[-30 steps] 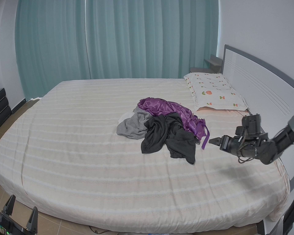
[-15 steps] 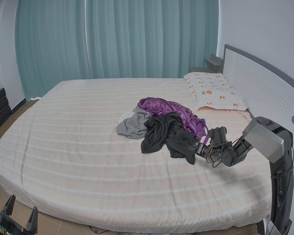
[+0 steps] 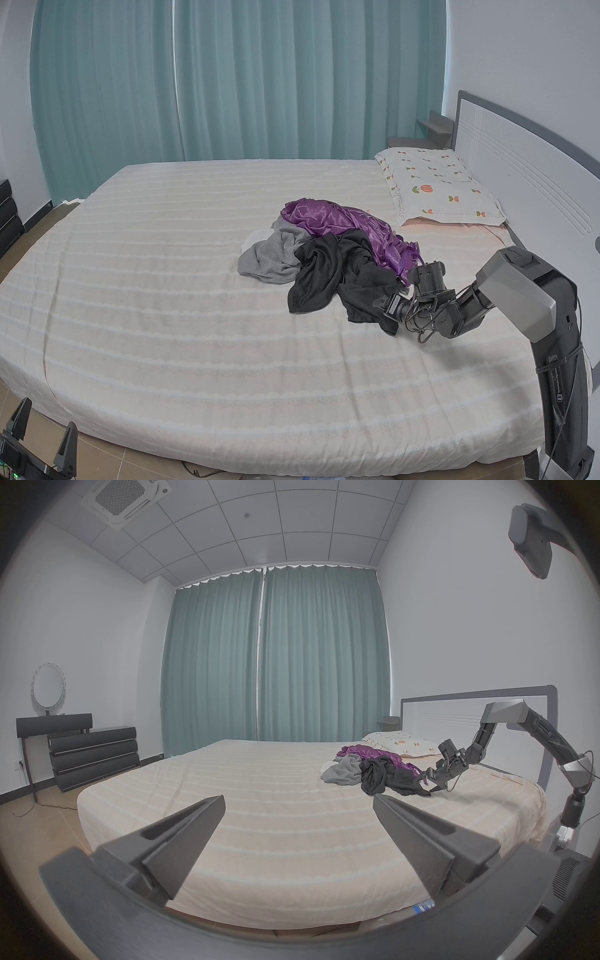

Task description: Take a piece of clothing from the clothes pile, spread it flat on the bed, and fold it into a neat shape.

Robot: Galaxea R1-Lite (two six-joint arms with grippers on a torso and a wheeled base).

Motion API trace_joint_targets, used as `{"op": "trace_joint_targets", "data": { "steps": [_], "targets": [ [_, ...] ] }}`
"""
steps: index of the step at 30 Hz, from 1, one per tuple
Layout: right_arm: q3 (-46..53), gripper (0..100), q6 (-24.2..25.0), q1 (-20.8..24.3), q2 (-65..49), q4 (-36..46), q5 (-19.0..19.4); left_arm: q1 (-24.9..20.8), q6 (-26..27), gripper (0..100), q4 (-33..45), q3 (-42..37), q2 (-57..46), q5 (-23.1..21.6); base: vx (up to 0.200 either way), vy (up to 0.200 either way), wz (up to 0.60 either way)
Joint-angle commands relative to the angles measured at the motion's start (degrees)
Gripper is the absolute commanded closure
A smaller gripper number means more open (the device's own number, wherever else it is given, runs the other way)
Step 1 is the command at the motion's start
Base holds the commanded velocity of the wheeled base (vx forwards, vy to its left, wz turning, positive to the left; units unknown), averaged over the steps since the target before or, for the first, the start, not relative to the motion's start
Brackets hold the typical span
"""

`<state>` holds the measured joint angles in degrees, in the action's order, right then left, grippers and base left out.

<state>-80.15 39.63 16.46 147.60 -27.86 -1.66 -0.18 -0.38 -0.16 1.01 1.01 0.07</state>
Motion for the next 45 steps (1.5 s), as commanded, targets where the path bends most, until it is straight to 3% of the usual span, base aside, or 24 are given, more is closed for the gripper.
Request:
{"op": "trace_joint_targets", "data": {
  "steps": [1,12,13,23,28,30,36,41,45],
  "targets": [
    [-2.4,0,0.3,1.0,1.1,0.3,0.1,0.0,-0.1,0,0.0,-1.0,-1.0,0.0,0.000,0.000,0.00],
    [-5.5,0,0.2,2.4,1.8,4.6,1.2,0.0,-0.1,0,0.0,-1.0,-1.0,0.0,0.000,0.000,0.00],
    [-5.8,100,0.2,2.5,1.8,4.8,1.2,0.0,-0.1,0,0.0,-1.0,-1.0,0.0,0.000,0.000,0.00],
    [-4.9,100,0.3,2.5,1.4,4.8,0.6,0.0,-0.1,0,0.0,-1.0,-1.0,0.0,0.000,0.000,0.00],
    [-1.1,100,3.2,2.8,-1.5,4.1,1.1,0.0,-0.1,0,0.0,-1.0,-1.0,0.0,0.000,0.000,0.00],
    [2.8,100,5.5,3.5,-5.4,3.9,2.3,0.0,-0.1,0,0.0,-1.0,-1.0,0.0,0.000,0.000,0.00],
    [11.7,100,6.2,3.5,-13.5,1.6,5.1,0.0,-0.1,0,0.0,-1.0,-1.0,0.0,0.000,0.000,0.00],
    [25.3,100,9.9,4.7,-24.2,-8.5,7.3,0.0,-0.1,0,0.0,-1.0,-1.0,0.0,0.000,0.000,0.00],
    [32.7,100,10.2,6.2,-29.9,-14.6,7.5,0.0,-0.1,0,0.0,-1.0,-1.0,0.0,0.000,0.000,0.00]
  ]
}}
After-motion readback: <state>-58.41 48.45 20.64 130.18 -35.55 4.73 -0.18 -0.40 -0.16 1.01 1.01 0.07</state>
